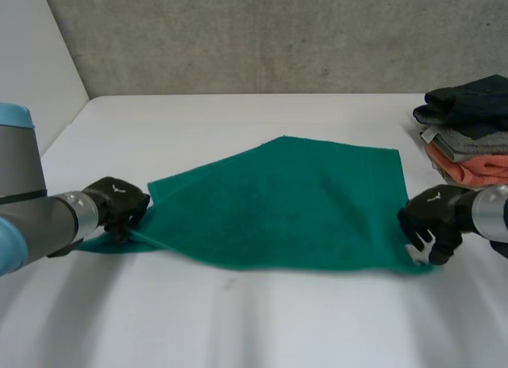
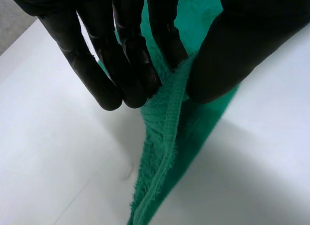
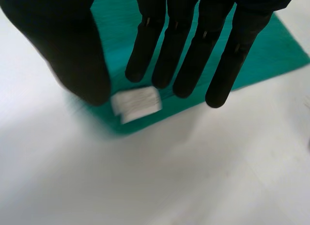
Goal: Fold the laundry.
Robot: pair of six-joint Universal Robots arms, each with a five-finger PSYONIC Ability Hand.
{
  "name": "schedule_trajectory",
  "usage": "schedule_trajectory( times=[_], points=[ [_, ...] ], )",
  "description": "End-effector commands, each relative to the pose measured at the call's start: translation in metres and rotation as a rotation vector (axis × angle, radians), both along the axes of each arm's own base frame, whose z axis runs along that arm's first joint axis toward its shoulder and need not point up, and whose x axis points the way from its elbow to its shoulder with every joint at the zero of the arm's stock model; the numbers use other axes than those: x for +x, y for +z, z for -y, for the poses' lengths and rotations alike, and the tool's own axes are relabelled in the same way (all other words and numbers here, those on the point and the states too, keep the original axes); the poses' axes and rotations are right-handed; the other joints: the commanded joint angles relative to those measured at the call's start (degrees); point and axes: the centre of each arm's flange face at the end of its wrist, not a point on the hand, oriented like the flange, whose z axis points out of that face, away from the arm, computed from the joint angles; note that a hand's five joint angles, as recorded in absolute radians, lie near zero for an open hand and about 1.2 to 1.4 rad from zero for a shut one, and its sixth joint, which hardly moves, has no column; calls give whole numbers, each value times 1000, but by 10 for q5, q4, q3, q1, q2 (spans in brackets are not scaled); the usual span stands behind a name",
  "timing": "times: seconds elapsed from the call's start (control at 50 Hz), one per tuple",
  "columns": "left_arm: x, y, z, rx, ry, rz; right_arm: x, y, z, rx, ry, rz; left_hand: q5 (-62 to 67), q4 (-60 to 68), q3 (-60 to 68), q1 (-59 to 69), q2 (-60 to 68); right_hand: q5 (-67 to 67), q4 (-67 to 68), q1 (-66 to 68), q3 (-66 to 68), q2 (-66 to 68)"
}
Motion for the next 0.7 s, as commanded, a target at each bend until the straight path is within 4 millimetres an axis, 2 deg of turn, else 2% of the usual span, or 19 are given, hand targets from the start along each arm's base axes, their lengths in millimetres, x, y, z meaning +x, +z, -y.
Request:
schedule_trajectory(
  times=[0.02, 0.12, 0.2, 0.28, 0.36, 0.42, 0.5, 0.6, 0.7],
  points=[
    [-6, 12, 11, -40, 50, -84, 8, -14, 10, -50, -149, 154, 130, 114, 119, 143, 115, 20, 16, 27, 21, 26],
    [-7, 19, 18, -86, 61, -106, 9, -24, 11, -107, -132, 157, 130, 114, 119, 143, 115, 43, 40, 51, 45, 50],
    [-12, 17, 18, -84, 50, -105, 9, -29, 14, -117, -131, 147, 130, 114, 119, 143, 115, -72, -76, -65, -71, -66],
    [-15, 13, 21, -84, 48, -102, 9, -29, 7, -67, -136, 154, 130, 114, 119, 143, 115, -143, -147, -135, -142, -137],
    [-17, 11, 28, -102, 57, -100, 10, -24, -4, -35, -159, 178, 130, 114, 119, 143, 115, -273, -276, -265, -271, -266],
    [-19, 11, 39, -132, 73, -96, 16, -21, -19, -22, -146, 196, 130, 114, 119, 143, 115, -358, -362, -351, -357, -352],
    [-22, 14, 50, -162, 107, -100, 20, -24, -37, -10, -140, 209, 130, 114, 119, 143, 115, -375, -379, -368, -374, -369],
    [-27, 22, 61, -201, 153, -136, 33, -40, -57, -44, -117, 261, 130, 114, 119, 143, 115, -374, -377, -366, -372, -368],
    [-31, 27, 68, -227, 174, -154, 47, -55, -66, -104, -104, 312, 130, 114, 119, 143, 115, -355, -359, -348, -354, -349]
  ],
)
